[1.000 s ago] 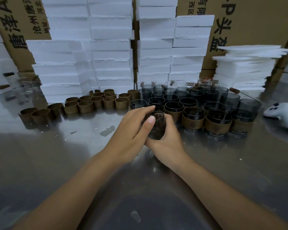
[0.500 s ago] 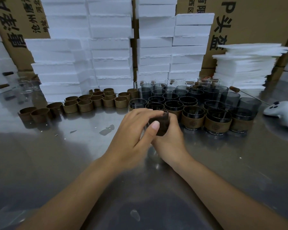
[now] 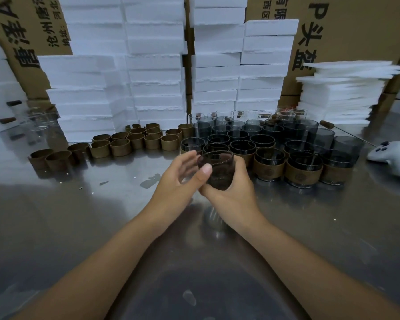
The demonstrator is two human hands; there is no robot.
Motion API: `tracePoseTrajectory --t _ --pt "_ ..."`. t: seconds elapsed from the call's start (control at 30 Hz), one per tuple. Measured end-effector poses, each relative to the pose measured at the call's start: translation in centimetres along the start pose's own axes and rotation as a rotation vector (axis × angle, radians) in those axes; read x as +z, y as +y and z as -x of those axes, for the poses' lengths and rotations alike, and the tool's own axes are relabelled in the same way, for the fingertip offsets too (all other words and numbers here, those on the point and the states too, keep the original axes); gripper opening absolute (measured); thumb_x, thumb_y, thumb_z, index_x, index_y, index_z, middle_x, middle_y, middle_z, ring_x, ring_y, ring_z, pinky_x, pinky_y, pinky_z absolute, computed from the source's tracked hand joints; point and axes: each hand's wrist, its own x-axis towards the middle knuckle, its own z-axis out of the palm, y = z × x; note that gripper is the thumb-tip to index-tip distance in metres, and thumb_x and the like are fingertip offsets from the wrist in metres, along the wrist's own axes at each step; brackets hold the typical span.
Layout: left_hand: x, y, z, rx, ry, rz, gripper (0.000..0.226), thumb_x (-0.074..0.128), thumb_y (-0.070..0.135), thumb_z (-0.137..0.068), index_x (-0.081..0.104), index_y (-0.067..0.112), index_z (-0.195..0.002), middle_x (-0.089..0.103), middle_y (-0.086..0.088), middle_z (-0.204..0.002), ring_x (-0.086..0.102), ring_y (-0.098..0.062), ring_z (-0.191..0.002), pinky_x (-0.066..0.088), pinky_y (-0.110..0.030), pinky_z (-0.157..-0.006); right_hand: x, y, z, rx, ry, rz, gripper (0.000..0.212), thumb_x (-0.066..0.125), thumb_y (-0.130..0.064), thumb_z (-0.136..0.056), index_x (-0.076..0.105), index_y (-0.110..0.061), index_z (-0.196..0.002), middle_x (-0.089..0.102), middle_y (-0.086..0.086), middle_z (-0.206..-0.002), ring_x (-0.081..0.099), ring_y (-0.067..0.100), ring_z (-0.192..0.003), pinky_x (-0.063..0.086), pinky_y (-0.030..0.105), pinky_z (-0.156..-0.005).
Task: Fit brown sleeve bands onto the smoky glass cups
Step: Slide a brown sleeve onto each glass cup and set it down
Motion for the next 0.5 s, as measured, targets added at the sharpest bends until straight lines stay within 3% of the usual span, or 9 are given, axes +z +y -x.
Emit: tracePoseTrajectory --t 0.07,0.17,0.33,0.43,0.5 --pt "0.12 -0.22 0.03 -0.039 -0.066 0.033 0.066 0.080 0.046 -0.068 0.054 0.023 -0.125 0.064 0.009 -0.121 0.058 0.004 -0.112 0.045 -0.017 -0.096 0.04 -0.19 0.15 -0.020 -0.028 0.017 0.052 0.078 -0.012 -0.071 0.046 -0.040 -0.101 0.062 -0.022 -0.091 0.057 -0.017 -0.083 0.041 0.000 -0.064" --pt "0.30 -0.30 0.03 -0.009 -0.068 0.030 0.055 0.077 0.035 -0.065 0.060 0.024 -0.116 0.069 0.007 -0.113 0.062 0.000 -0.106 0.048 -0.015 -0.088 0.04 -0.18 0.18 -0.049 -0.049 0.047 0.058 0.076 -0.004 -0.070 0.045 -0.042 -0.101 0.060 -0.024 -0.090 0.056 -0.019 -0.083 0.041 0.000 -0.065" --pt "0.21 -0.48 -0.12 0.034 -0.044 0.066 0.047 0.072 0.032 -0.064 0.062 0.026 -0.110 0.072 0.009 -0.105 0.064 -0.002 -0.104 0.049 -0.013 -0.084 0.18 0.08 0.11 -0.027 -0.068 0.059 0.074 0.077 -0.008 -0.071 0.042 -0.034 -0.131 0.056 -0.025 -0.108 0.054 -0.017 -0.099 0.041 0.001 -0.080" --pt "-0.07 -0.57 -0.23 0.045 0.013 0.055 0.044 0.072 0.036 -0.063 0.062 0.031 -0.106 0.072 0.016 -0.102 0.064 0.000 -0.103 0.049 -0.012 -0.081 0.25 -0.17 0.23 -0.015 -0.095 0.069 0.084 0.078 -0.015 -0.074 0.033 -0.029 -0.144 0.052 -0.019 -0.125 0.051 -0.006 -0.116 0.042 0.014 -0.098" --pt "-0.42 -0.65 -0.36 0.054 0.074 0.041 0.039 0.073 0.036 -0.066 0.062 0.034 -0.104 0.072 0.019 -0.100 0.064 0.002 -0.102 0.050 -0.011 -0.077 0.25 -0.41 0.26 -0.007 -0.108 0.060 0.079 0.076 -0.017 -0.077 0.033 -0.028 -0.143 0.049 -0.024 -0.122 0.050 -0.011 -0.112 0.042 0.011 -0.094"
